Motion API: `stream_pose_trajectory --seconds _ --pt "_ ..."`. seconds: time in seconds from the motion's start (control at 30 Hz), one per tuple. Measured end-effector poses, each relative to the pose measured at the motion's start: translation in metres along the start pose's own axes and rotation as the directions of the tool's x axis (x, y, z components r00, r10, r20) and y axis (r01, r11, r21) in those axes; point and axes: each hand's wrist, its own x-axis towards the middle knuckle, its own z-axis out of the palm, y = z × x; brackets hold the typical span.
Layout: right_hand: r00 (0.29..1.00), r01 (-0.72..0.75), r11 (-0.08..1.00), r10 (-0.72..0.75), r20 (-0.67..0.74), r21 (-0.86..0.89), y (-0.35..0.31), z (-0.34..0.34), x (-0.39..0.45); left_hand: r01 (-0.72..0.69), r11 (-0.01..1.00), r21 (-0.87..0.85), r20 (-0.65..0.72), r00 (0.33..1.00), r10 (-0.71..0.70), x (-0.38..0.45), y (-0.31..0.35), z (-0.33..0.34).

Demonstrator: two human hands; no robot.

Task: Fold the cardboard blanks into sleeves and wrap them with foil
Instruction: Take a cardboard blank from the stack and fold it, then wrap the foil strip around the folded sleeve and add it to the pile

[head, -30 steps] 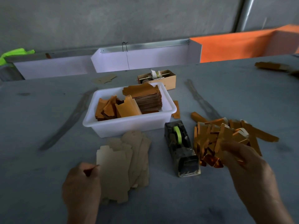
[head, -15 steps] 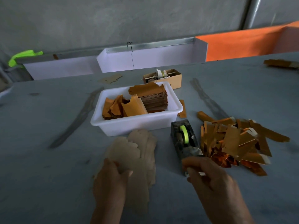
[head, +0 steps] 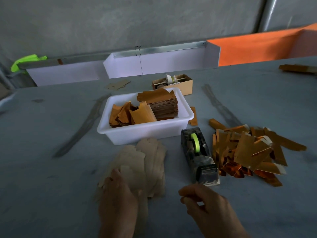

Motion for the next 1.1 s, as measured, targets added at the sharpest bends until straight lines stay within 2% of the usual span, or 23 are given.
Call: stream_pose_trajectory --seconds 0.1,0.17,0.2,0.27,0.3,0.33,0.43,0.67,0.7,0.77,0.83,0.97,1.03,1.1 --pt "0.999 -0.044 0.998 0.043 0.026 0.041 0.001 0.003 0.002 0.01 0.973 -0.232 -0.055 0.998 -0.023 0.004 0.003 -0.006" --pt "0.995 -0.091 0.989 0.086 0.042 0.113 0.0 0.006 0.004 -0.015 0.88 -0.474 -0.055 0.998 -0.013 0.002 0.008 -0.012" --pt "0.994 -0.111 0.98 0.106 0.038 0.164 -0.001 0.007 0.006 -0.002 0.794 -0.607 0.002 1.0 0.004 0.001 0.011 -0.014" --pt "0.989 -0.144 0.955 0.144 0.02 0.261 -0.003 0.01 0.01 0.114 0.561 -0.82 0.205 0.974 0.101 -0.002 0.017 -0.016" --pt "0.986 -0.164 0.938 0.165 0.022 0.304 -0.005 0.01 0.011 0.185 0.455 -0.871 0.287 0.943 0.167 -0.004 0.019 -0.016" --pt "0.982 -0.187 0.917 0.187 0.034 0.352 -0.007 0.009 0.013 0.244 0.395 -0.886 0.348 0.912 0.218 -0.005 0.02 -0.016" --pt "0.979 -0.198 0.888 0.201 0.037 0.415 -0.011 0.003 0.014 0.327 0.372 -0.869 0.439 0.856 0.274 -0.008 0.026 -0.013" --pt "0.973 -0.126 0.886 0.198 -0.119 0.446 -0.01 -0.006 0.015 0.401 0.287 -0.87 0.479 0.826 0.297 -0.02 0.037 -0.005" --pt "0.969 -0.118 0.886 0.202 -0.142 0.449 -0.011 -0.006 0.015 0.383 0.277 -0.881 0.457 0.838 0.298 -0.023 0.039 -0.004" --pt "0.966 -0.095 0.886 0.192 -0.172 0.455 -0.014 -0.008 0.015 0.279 0.323 -0.904 0.363 0.9 0.241 -0.026 0.045 0.0" --pt "0.968 -0.078 0.892 0.175 -0.18 0.446 -0.015 -0.01 0.015 0.231 0.344 -0.91 0.312 0.928 0.202 -0.027 0.05 0.0" --pt "0.971 -0.064 0.935 0.139 -0.193 0.348 -0.014 -0.016 0.015 0.353 0.242 -0.904 0.416 0.86 0.296 -0.025 0.052 -0.006" --pt "0.977 -0.072 0.948 0.13 -0.172 0.309 -0.013 -0.019 0.014 0.359 0.246 -0.9 0.422 0.856 0.297 -0.024 0.052 -0.006" --pt "0.978 -0.082 0.949 0.135 -0.16 0.303 -0.012 -0.02 0.013 0.332 0.296 -0.895 0.412 0.87 0.269 -0.025 0.053 -0.005"
